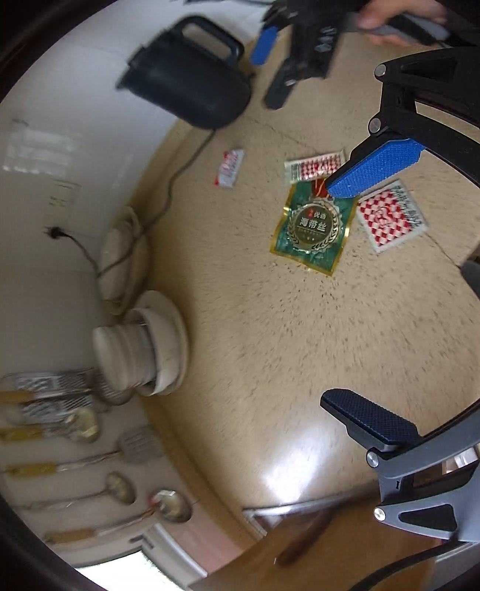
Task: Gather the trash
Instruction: 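Grasp the red-white candy wrapper with the right gripper while the left grasps a small sauce sachet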
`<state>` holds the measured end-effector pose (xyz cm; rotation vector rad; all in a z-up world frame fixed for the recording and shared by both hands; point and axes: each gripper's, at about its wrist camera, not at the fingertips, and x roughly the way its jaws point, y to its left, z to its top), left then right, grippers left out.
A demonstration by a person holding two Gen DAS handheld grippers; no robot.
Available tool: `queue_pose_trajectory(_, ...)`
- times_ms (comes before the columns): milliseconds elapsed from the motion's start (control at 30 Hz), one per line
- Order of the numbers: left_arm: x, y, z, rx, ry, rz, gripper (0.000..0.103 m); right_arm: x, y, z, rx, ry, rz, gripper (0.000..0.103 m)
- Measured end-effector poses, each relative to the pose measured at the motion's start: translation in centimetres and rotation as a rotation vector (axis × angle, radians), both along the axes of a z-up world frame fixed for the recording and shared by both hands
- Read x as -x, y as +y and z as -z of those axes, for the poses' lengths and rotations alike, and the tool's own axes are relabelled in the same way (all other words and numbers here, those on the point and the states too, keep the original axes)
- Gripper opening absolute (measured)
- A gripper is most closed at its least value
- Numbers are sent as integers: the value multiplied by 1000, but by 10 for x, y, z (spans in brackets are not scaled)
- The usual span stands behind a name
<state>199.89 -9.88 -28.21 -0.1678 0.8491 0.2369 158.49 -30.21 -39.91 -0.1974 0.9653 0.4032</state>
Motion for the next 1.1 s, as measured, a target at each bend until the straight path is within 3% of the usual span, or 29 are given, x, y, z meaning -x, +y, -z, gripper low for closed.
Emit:
queue_pose_trajectory(300, -81, -16, 48, 47, 138, -9, 102, -115, 10, 95, 9, 122, -118, 103)
queue_pose_trajectory(600, -107, -18, 69, 48, 165, -37, 102, -149, 39, 127, 47, 108, -227, 103)
queue_pose_trajectory(700, -113, -20, 71, 47, 169, -39, 102, -156, 38, 133, 42, 125, -228, 91)
queue_pose_trajectory(800, -119, -21, 73, 44, 163, -31, 102, -157, 29, 129, 42, 127, -206, 68)
queue_pose_trajectory(867, -122, -24, 74, 49, 161, -25, 102, -153, 23, 126, 44, 128, -210, 35)
queue_pose_trajectory(967, -126, -32, 76, 46, 163, -10, 102, -144, 8, 122, 18, 153, -211, 22)
queue_pose_trajectory(1100, -133, -47, 80, 40, 165, 19, 102, -127, -12, 119, 8, 163, -186, 19)
